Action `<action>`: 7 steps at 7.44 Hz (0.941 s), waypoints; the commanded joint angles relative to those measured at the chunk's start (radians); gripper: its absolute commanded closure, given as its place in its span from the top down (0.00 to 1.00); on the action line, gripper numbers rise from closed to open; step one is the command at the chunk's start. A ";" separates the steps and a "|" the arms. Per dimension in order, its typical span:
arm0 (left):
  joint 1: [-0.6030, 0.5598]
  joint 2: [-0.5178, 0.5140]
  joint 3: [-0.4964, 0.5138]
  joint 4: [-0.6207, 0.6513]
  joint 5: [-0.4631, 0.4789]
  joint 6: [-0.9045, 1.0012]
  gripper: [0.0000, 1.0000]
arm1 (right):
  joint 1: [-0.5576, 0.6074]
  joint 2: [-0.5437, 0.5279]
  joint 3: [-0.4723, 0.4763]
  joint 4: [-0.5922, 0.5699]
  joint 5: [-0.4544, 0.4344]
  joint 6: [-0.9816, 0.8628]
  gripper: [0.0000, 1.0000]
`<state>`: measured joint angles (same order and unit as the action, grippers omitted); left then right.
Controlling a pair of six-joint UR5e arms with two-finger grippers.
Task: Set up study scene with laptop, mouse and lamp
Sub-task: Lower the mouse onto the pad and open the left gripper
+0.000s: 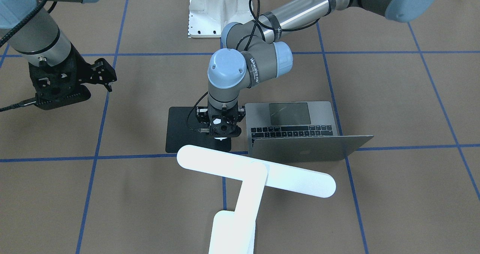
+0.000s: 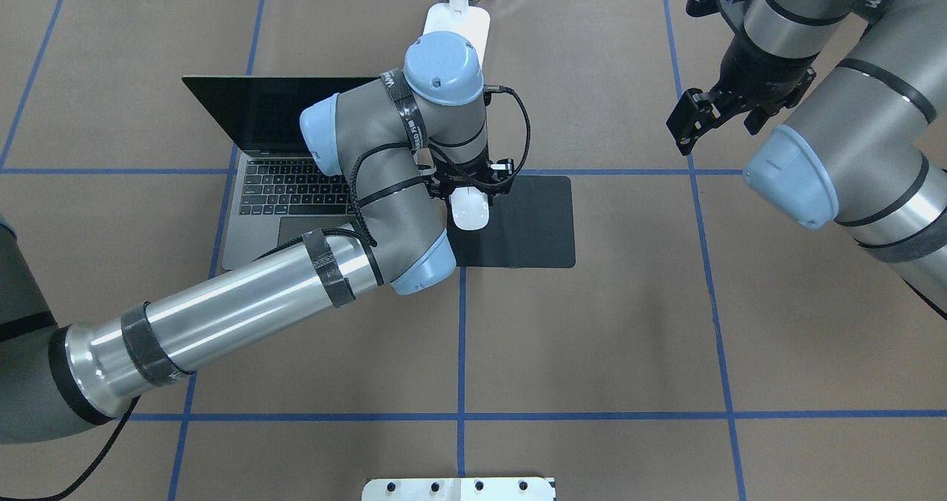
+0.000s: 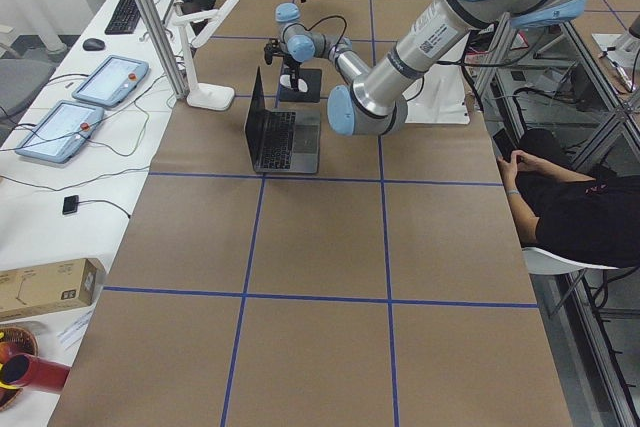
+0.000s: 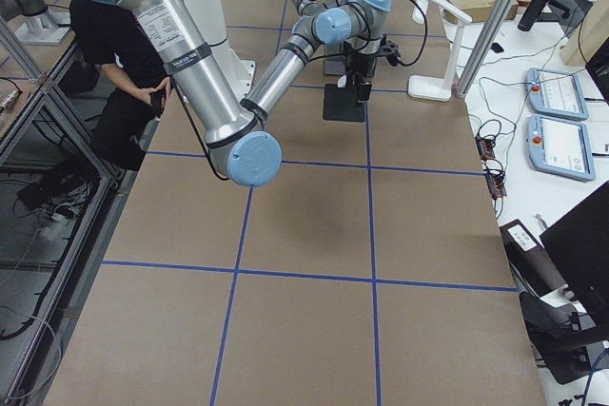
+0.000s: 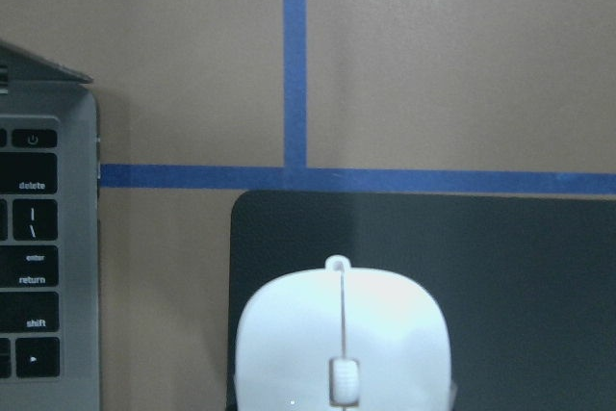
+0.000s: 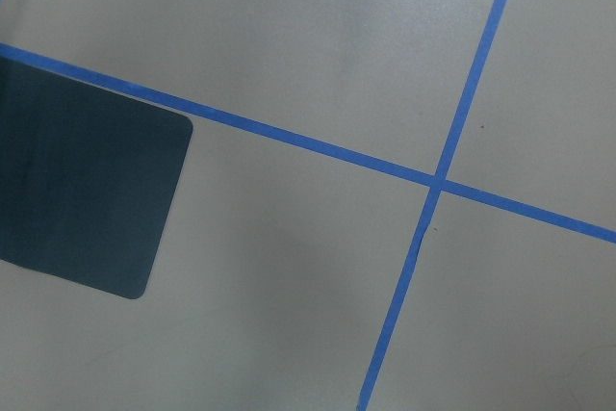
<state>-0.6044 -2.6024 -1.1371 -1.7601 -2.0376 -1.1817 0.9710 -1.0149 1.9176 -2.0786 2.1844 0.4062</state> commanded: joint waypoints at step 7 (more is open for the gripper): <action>0.000 0.016 -0.054 0.016 -0.003 0.008 0.99 | 0.005 0.009 0.003 0.000 -0.001 0.008 1.00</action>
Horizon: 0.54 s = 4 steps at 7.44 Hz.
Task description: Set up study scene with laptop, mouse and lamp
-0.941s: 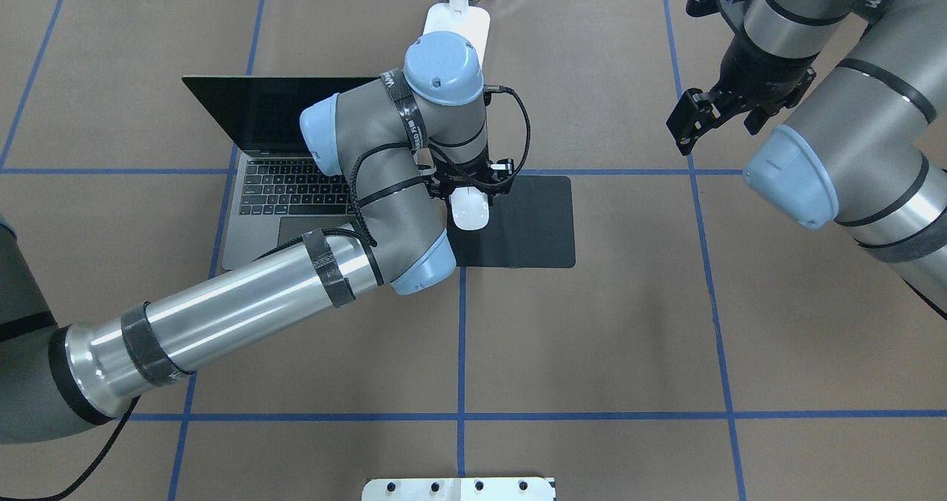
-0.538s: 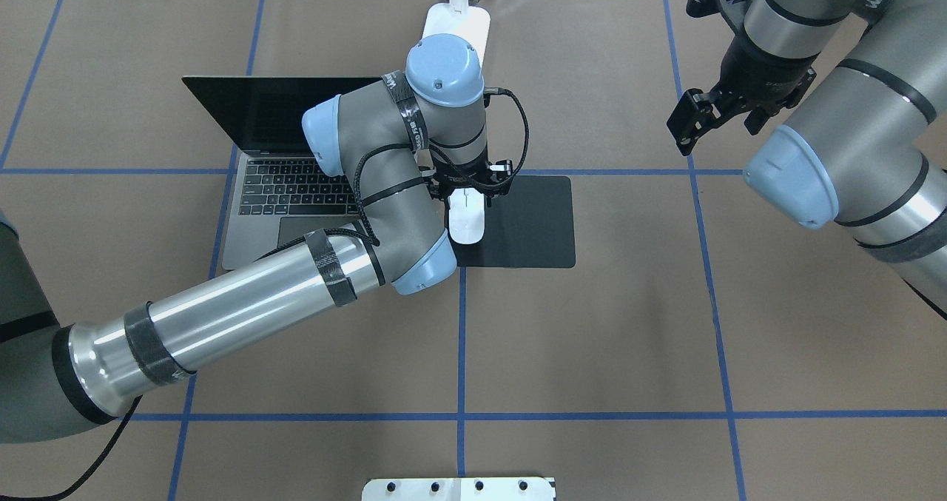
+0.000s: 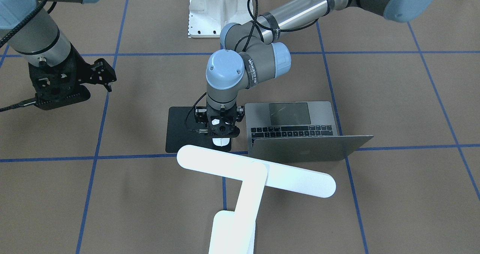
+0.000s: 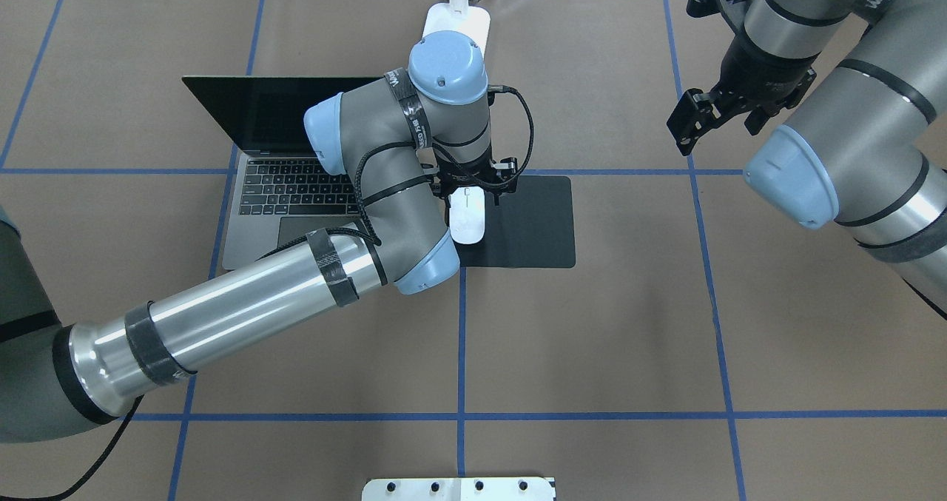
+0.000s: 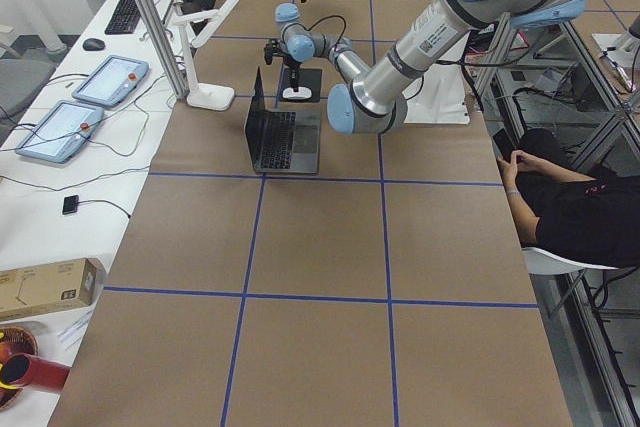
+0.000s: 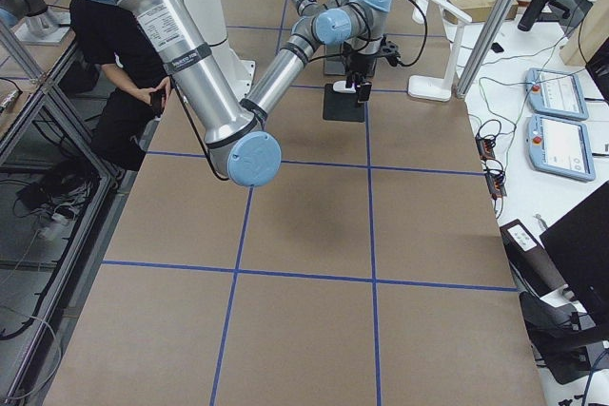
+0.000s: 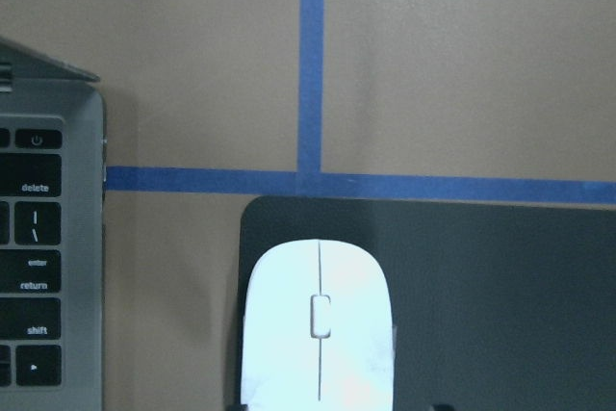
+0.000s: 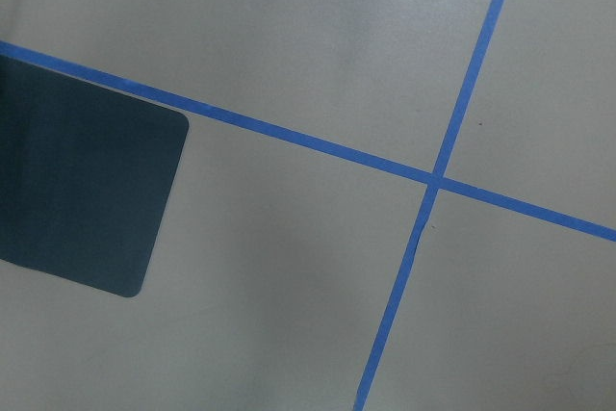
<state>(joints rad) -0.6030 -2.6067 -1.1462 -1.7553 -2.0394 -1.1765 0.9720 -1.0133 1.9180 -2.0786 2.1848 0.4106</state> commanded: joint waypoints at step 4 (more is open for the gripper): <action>-0.026 0.207 -0.414 0.190 -0.007 0.009 1.00 | 0.066 -0.069 -0.014 0.098 -0.002 0.001 1.00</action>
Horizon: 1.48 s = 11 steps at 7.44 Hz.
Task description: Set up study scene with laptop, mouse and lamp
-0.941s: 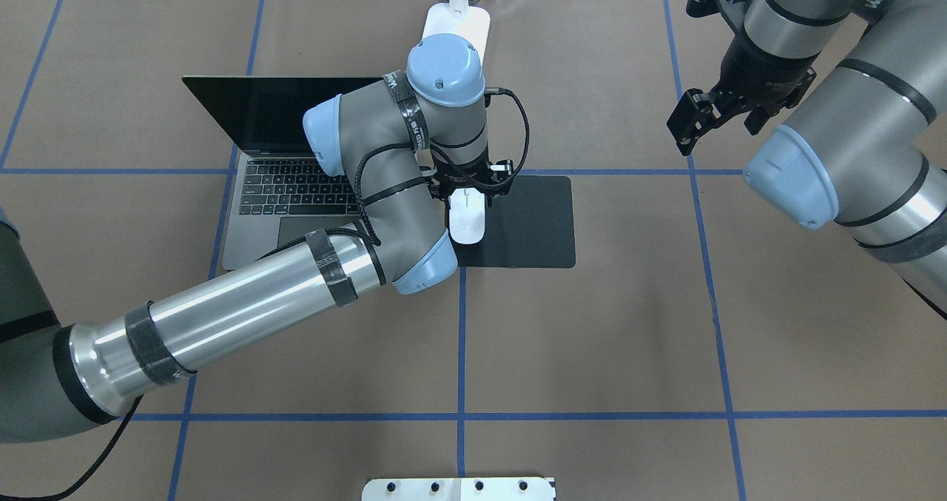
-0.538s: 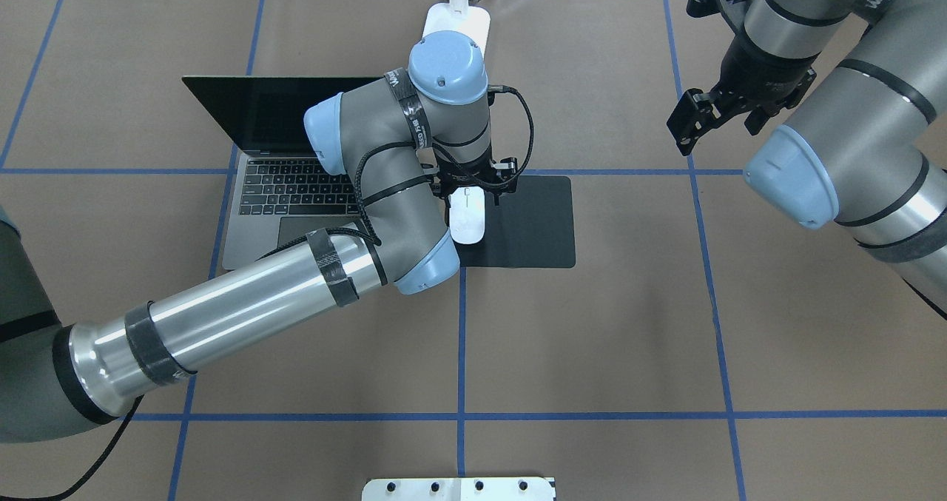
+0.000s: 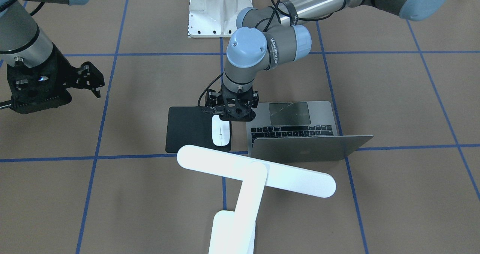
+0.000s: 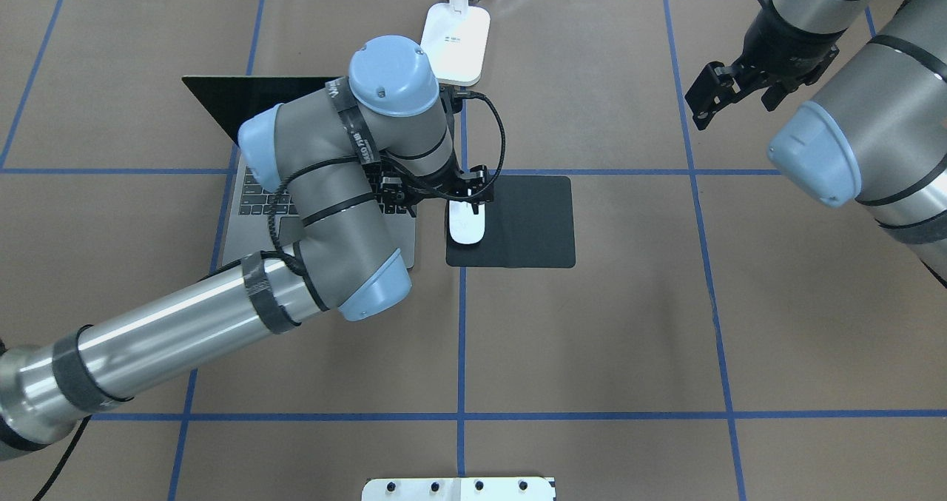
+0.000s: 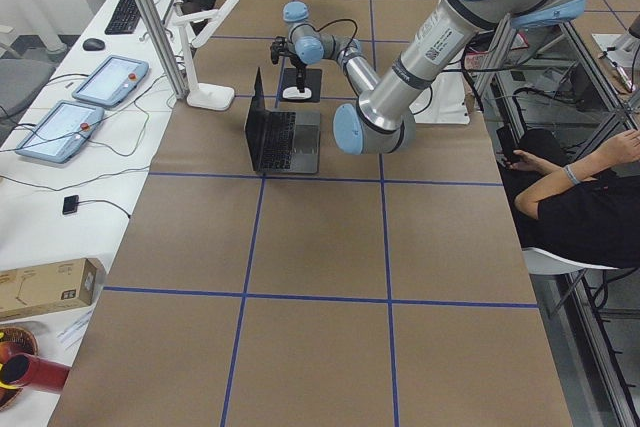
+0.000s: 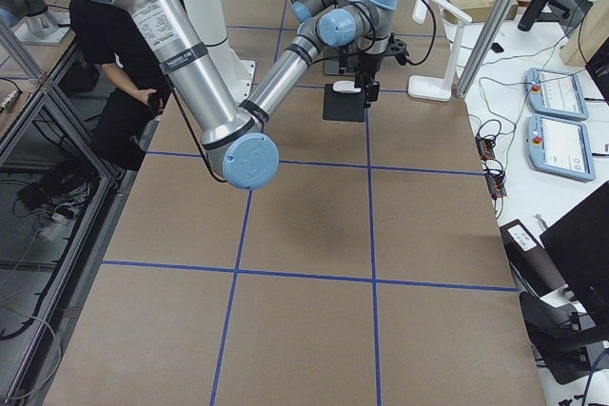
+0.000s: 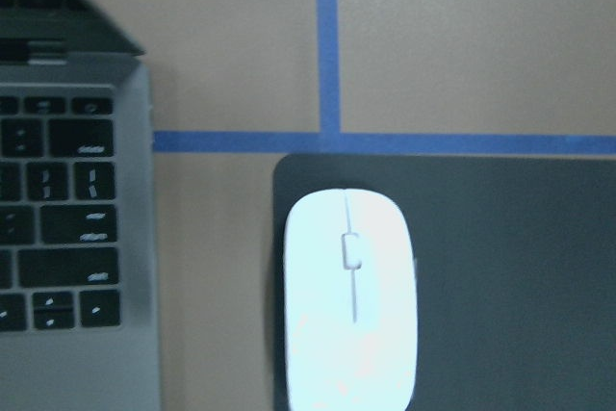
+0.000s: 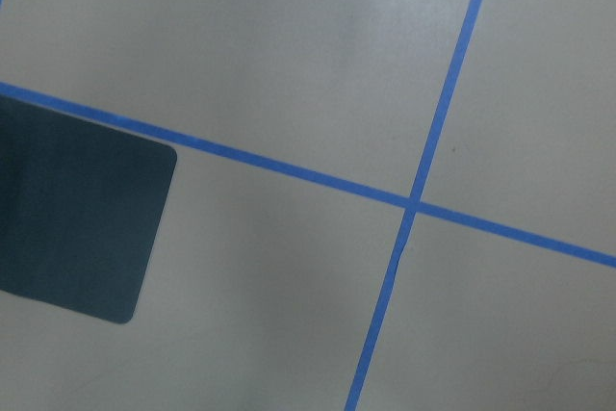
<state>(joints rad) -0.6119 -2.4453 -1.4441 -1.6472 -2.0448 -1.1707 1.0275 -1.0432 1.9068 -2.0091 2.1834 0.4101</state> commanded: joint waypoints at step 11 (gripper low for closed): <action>-0.725 0.724 -0.233 0.073 -0.216 1.071 1.00 | 0.368 -0.446 -0.082 0.294 0.162 -0.139 1.00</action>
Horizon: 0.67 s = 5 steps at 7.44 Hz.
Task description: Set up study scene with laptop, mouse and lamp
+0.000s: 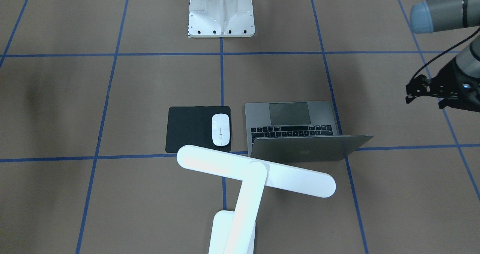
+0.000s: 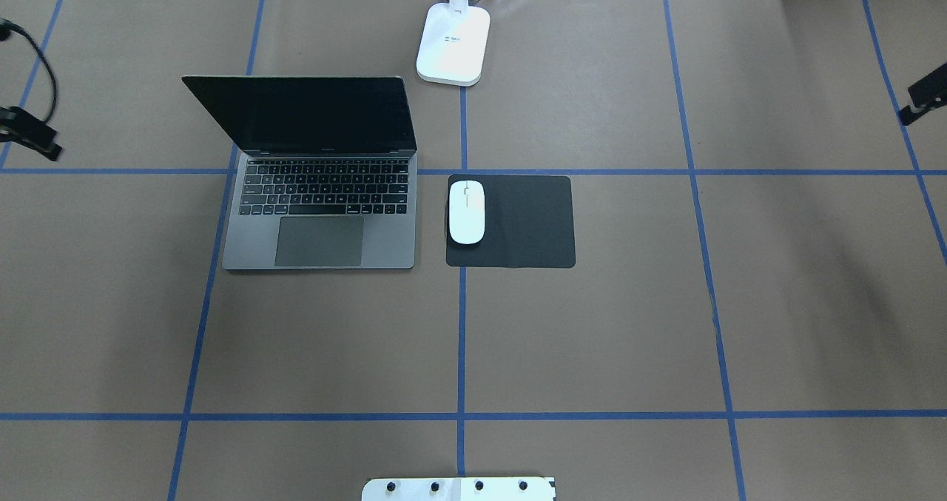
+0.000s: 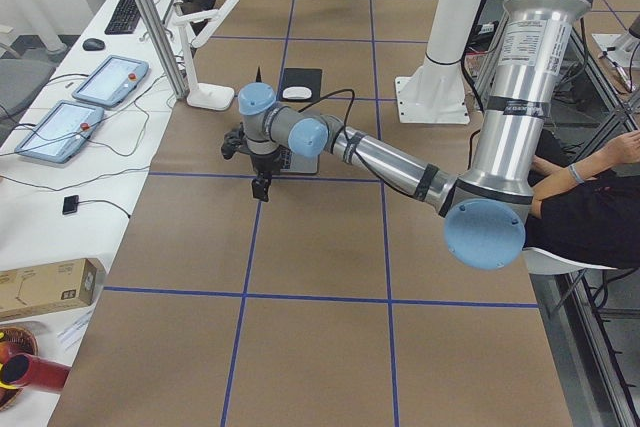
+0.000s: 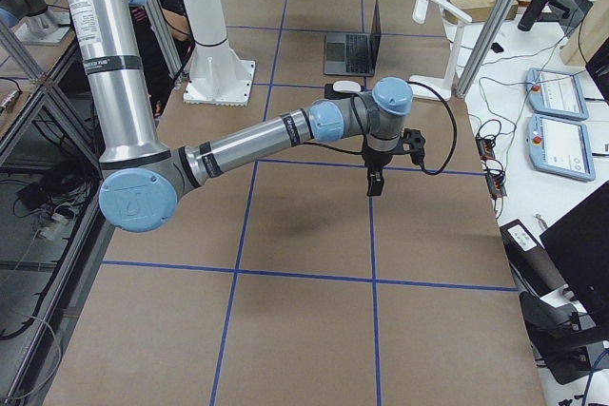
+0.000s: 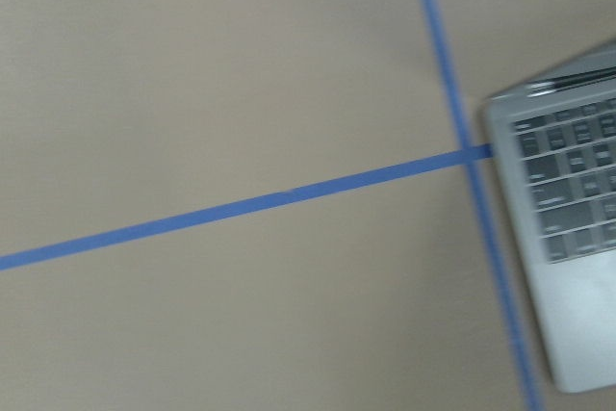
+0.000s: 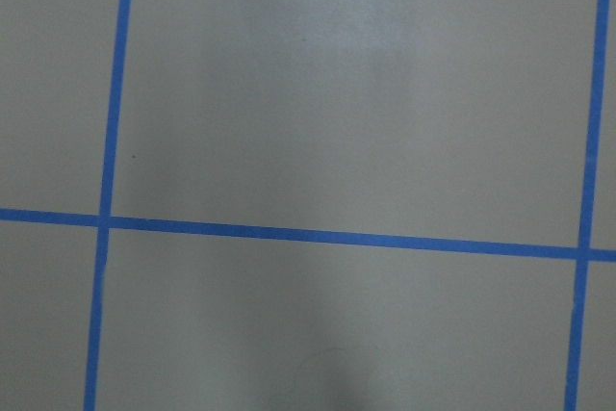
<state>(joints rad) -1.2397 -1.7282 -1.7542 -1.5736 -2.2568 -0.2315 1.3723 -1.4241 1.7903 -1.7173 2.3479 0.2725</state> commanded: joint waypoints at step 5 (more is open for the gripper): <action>-0.171 0.171 0.087 -0.101 -0.053 0.164 1.00 | 0.083 -0.134 0.070 0.002 -0.009 -0.009 1.00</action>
<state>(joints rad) -1.4002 -1.5988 -1.6654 -1.6449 -2.3070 -0.0685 1.4509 -1.5531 1.8572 -1.7150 2.3411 0.2640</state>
